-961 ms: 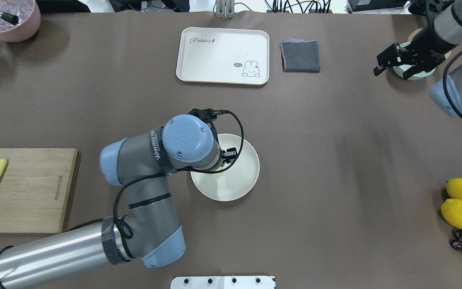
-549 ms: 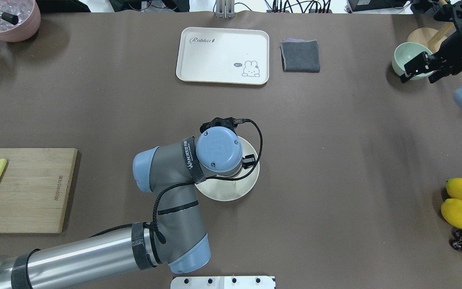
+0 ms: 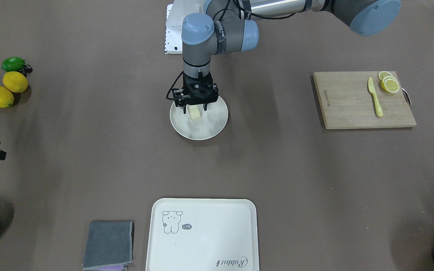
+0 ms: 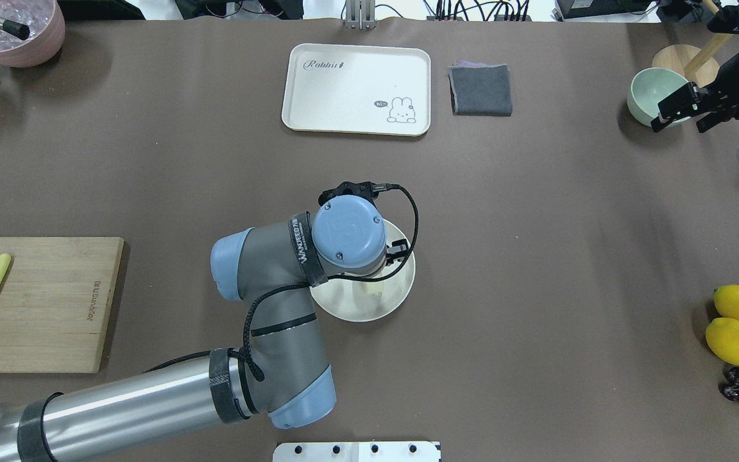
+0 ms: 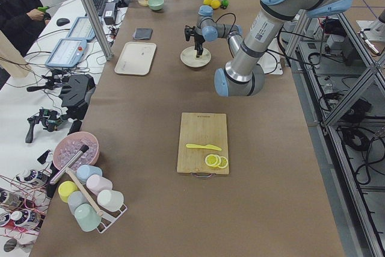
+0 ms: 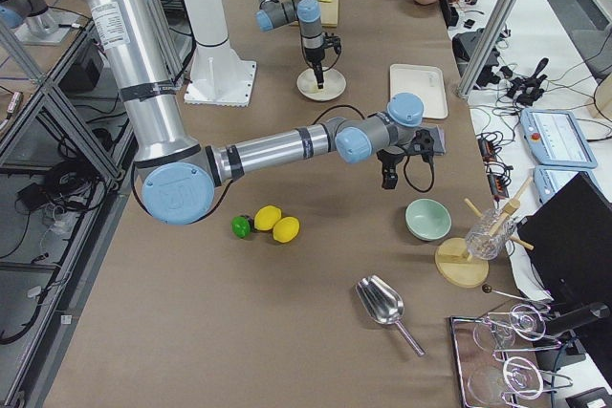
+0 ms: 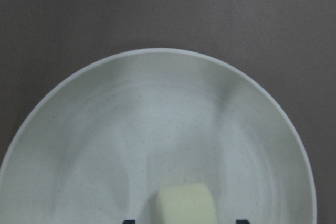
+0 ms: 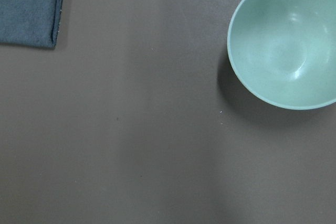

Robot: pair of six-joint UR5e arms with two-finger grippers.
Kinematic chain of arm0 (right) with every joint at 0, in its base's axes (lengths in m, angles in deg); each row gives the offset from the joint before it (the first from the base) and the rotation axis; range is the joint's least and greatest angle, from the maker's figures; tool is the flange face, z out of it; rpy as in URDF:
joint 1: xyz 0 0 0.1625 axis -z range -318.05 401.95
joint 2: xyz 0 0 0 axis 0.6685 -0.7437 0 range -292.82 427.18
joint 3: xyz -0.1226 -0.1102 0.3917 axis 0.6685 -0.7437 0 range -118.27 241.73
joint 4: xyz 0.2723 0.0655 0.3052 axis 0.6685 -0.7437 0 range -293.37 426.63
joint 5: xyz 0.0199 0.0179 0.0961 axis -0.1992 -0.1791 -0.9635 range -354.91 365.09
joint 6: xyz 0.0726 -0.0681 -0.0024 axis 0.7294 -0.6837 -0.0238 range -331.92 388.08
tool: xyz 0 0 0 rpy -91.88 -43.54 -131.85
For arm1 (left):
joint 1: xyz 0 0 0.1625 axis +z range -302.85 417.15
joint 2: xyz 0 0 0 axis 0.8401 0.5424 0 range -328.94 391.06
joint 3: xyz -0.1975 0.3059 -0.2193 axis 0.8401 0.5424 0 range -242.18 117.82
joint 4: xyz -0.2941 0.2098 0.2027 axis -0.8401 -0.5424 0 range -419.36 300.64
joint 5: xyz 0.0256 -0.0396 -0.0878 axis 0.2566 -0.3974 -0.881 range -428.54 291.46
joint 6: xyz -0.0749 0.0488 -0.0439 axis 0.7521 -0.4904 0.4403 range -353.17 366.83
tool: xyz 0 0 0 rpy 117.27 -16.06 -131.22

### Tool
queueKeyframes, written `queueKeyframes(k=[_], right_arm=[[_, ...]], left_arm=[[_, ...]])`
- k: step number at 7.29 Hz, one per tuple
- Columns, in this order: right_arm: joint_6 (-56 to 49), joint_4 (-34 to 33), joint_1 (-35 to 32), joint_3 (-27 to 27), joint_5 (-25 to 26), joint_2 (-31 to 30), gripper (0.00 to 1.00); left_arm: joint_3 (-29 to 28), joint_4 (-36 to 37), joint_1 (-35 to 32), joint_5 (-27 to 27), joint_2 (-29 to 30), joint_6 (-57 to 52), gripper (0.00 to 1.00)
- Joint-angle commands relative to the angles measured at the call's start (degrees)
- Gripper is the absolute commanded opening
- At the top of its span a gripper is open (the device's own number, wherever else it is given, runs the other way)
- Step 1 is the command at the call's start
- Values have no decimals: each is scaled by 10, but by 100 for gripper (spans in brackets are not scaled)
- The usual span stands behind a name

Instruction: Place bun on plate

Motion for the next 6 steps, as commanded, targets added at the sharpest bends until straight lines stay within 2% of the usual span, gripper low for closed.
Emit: queueKeyframes(k=[1, 2, 3, 4, 5, 6], right_arm=[[-7, 0, -16, -1, 1, -1, 100], [-45, -4, -35, -4, 0, -8, 100], [-102, -43, -60, -4, 3, -11, 100], [-170, -94, -87, -6, 7, -11, 100], [-223, -121, -105, -13, 6, -19, 100], [-259, -122, -126, -15, 1, -30, 100]], left_arm=[[77, 8, -61, -33, -61, -82, 98], [121, 26, -131, -104, -126, -170, 98], [126, 27, -215, -179, -172, -284, 98], [119, 28, -305, -233, -228, -416, 98], [90, 25, -421, -303, -295, -593, 98], [46, 23, -499, -353, -333, -730, 98]])
